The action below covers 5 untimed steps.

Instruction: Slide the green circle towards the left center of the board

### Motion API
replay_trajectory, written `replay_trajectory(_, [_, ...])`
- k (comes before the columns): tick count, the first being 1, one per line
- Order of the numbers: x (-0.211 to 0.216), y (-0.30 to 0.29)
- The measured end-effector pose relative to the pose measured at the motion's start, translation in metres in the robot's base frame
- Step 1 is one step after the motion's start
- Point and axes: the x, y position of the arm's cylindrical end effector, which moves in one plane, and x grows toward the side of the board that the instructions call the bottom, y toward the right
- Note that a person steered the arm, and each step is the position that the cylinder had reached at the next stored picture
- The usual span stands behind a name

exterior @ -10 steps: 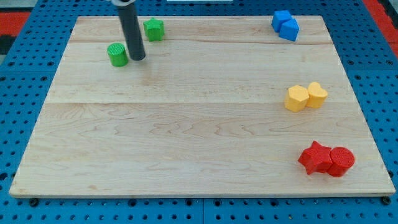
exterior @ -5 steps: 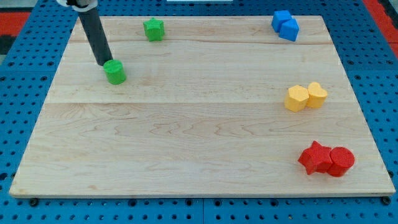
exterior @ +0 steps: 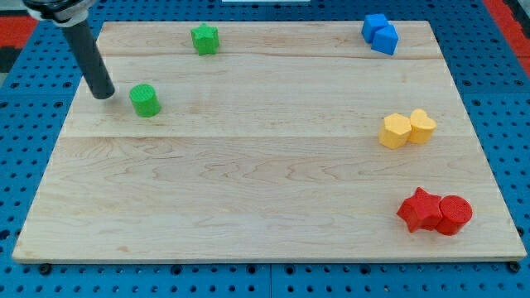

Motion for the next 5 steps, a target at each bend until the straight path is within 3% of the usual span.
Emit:
replay_trajectory(2, [-0.045,0.003])
replay_trajectory(3, [-0.056,0.049])
replay_trajectory(5, [-0.016,0.065])
